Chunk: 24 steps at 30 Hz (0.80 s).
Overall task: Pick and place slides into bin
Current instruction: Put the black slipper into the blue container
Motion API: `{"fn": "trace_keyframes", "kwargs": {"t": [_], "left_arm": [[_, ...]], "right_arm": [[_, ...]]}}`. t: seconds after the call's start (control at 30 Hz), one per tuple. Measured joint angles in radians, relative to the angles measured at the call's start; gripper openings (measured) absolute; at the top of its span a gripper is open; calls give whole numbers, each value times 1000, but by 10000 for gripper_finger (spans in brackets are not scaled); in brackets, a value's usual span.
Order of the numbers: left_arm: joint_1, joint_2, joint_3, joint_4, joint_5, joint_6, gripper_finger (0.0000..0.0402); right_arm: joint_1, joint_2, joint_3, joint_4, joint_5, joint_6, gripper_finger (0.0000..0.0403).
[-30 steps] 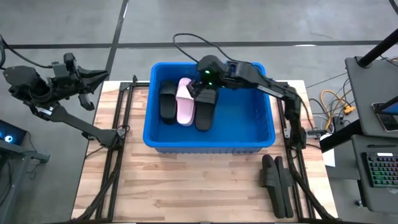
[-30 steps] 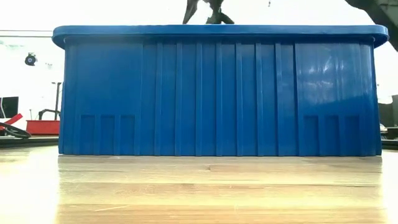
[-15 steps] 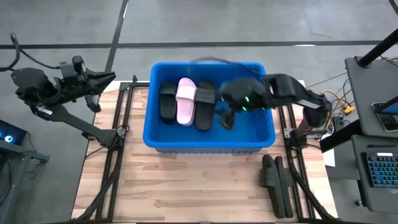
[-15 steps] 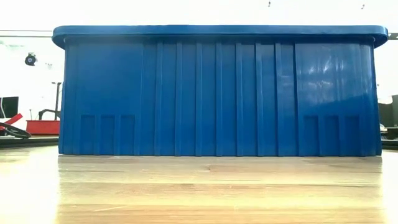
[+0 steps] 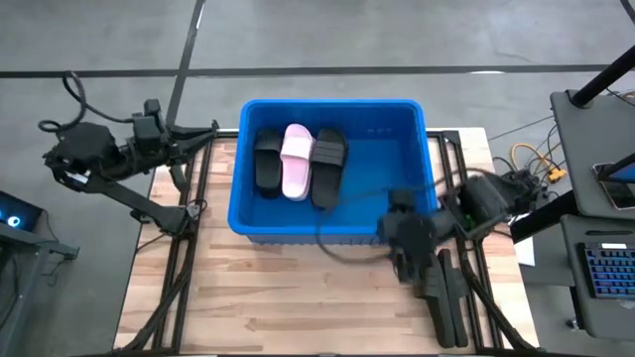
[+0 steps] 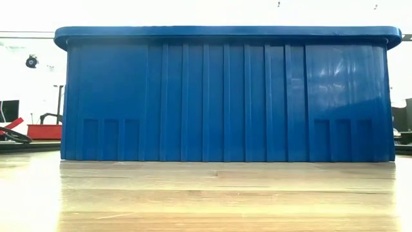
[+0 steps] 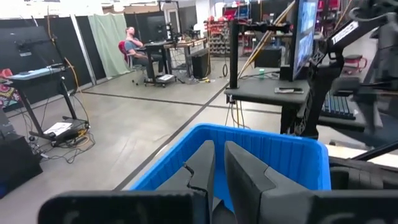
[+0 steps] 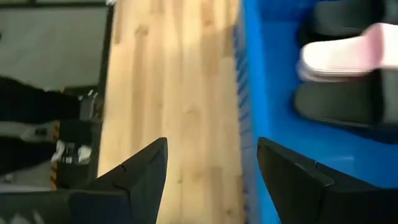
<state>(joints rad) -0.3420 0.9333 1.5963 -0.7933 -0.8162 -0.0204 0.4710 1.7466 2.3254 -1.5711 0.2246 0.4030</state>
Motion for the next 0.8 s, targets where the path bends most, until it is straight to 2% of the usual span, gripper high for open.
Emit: {"fn": "trace_keyframes", "kwargs": {"t": [0.17,0.27,0.4,0.57,0.73,0.8], "left_arm": [[0,48,0,0,0,0,22],[0,79,0,0,0,0,22],[0,111,5,13,0,0,22],[0,138,7,60,7,2,22],[0,131,10,77,-3,2,22],[0,128,10,76,-2,2,22]], "right_arm": [[110,7,-53,0,-1,10,237],[155,14,-117,0,-40,38,237],[155,27,-240,-1,-121,90,237],[149,37,-411,0,-168,97,237],[150,39,-577,7,-307,117,236],[151,39,-637,14,-328,118,234]]}}
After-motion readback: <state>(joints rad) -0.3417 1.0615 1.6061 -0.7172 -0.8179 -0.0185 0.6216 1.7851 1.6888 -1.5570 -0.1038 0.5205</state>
